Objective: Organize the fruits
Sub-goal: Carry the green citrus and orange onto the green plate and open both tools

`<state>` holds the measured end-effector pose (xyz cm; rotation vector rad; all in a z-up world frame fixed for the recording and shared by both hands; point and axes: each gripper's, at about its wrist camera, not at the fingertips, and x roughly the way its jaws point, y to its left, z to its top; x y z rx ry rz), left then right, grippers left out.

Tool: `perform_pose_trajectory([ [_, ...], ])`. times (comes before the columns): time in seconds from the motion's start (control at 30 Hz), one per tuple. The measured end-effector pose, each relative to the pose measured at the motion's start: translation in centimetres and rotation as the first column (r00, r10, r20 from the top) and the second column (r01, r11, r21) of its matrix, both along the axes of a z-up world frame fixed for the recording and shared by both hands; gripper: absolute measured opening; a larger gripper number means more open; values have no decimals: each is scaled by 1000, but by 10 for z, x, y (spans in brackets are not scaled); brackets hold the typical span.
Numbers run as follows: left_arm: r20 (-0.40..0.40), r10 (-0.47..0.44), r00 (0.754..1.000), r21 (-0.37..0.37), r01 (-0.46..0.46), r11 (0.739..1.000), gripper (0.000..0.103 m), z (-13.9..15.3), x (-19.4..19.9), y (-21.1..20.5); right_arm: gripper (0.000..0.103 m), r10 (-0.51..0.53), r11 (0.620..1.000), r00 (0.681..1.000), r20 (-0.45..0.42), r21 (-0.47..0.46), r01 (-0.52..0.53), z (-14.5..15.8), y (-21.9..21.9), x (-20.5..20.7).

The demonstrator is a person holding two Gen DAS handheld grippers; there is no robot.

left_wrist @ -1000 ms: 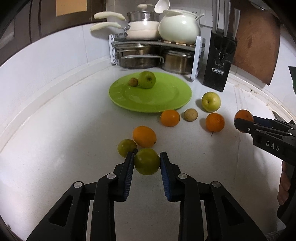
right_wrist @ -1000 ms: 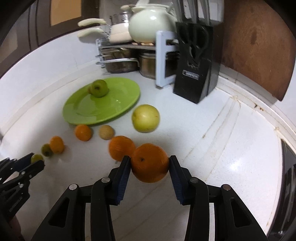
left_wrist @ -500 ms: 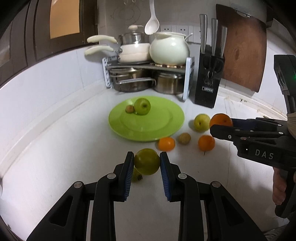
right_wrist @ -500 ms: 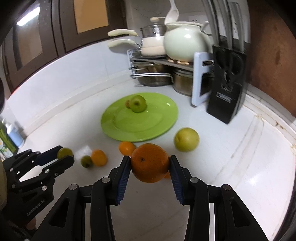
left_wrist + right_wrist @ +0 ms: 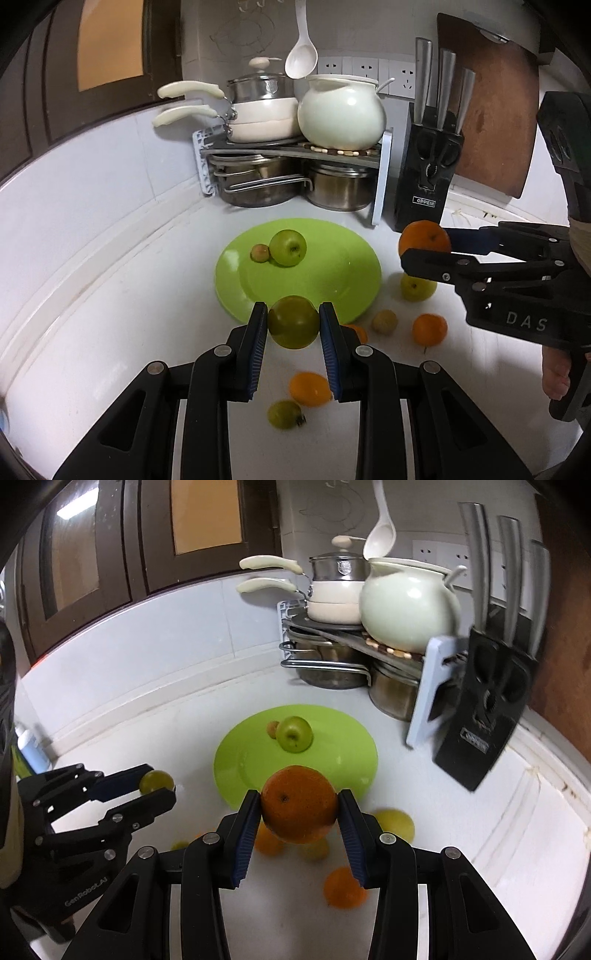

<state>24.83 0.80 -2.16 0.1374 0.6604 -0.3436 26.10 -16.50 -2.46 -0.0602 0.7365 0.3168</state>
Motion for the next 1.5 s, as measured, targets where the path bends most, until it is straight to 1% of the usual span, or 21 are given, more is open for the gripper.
perform_pose_trajectory([
  [0.17,-19,-9,1000,13,9,1000,29,-1,24,-2,43,27,1000,999,-18,-14,-27,-3,4,23],
  [0.27,-47,-18,999,20,19,1000,29,-4,43,-3,43,40,999,999,-32,-33,-41,-6,7,38],
  [0.5,-152,-39,988,35,45,998,29,-22,84,-6,43,85,995,990,-112,-51,-91,-24,12,75],
  [0.77,-213,-41,976,60,55,997,29,-41,110,-9,43,108,992,972,-206,-42,-119,-52,12,103],
  [0.9,-250,-52,967,65,70,995,29,-52,119,-10,43,109,992,963,-246,-34,-121,-65,13,110],
  [1.03,-265,-54,963,67,74,995,29,-58,123,-11,43,107,992,959,-262,-34,-119,-73,13,114],
  [1.2,-278,-56,959,61,76,995,29,-59,126,-13,43,106,992,956,-275,-33,-119,-79,14,115],
  [1.3,-271,-55,961,63,74,995,29,-59,126,-13,43,108,992,954,-281,-31,-121,-80,15,115],
  [1.37,-272,-50,961,60,69,996,35,-58,125,-12,43,109,992,953,-281,-28,-122,-80,16,114],
  [1.47,-266,-40,963,49,54,997,40,-56,121,-9,45,105,993,957,-270,-30,-117,-78,17,113],
  [1.5,-263,-30,964,47,44,998,40,-54,119,-7,50,99,993,959,-264,-30,-111,-76,16,111],
])
